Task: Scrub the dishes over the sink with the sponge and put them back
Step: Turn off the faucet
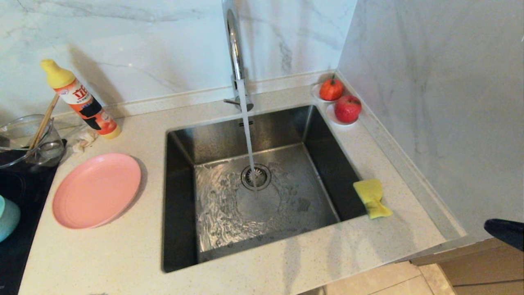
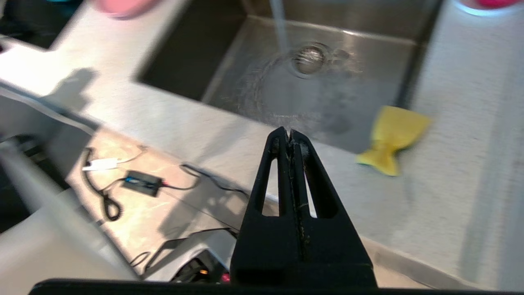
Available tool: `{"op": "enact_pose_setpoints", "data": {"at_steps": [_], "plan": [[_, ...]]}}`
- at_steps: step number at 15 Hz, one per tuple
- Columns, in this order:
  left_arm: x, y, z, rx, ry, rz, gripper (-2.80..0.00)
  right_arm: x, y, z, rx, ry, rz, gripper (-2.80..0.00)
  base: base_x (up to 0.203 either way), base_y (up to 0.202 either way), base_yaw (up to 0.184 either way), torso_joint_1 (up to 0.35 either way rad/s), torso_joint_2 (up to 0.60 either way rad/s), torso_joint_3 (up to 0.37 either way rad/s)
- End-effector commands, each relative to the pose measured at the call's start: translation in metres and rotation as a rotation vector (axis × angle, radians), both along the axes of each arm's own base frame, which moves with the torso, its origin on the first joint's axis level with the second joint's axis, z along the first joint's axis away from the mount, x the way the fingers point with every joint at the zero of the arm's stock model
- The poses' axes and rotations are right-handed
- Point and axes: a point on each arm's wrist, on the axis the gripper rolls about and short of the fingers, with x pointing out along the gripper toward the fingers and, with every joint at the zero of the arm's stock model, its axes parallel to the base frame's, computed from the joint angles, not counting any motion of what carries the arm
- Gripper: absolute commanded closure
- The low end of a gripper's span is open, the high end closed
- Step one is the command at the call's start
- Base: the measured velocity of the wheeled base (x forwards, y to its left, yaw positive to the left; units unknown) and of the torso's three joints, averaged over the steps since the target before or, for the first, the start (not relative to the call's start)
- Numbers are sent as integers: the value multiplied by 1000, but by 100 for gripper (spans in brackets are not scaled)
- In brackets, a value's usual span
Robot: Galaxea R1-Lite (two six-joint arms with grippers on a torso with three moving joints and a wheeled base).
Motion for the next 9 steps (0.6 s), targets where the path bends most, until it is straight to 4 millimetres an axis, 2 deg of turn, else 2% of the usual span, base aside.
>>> {"op": "enact_pose_setpoints", "data": {"at_steps": [1, 5, 9], "plan": [[0, 0, 0, 0, -1, 0, 0, -22, -8, -8, 19, -55, 30, 0, 0, 0, 0, 0, 0, 0], [0, 0, 0, 0, -1, 0, 0, -39, -13, -27, 25, -72, 55, 0, 0, 0, 0, 0, 0, 0], [0, 0, 0, 0, -1, 0, 0, -54, -17, -66, 19, -52, -6, 0, 0, 0, 0, 0, 0, 0]]}}
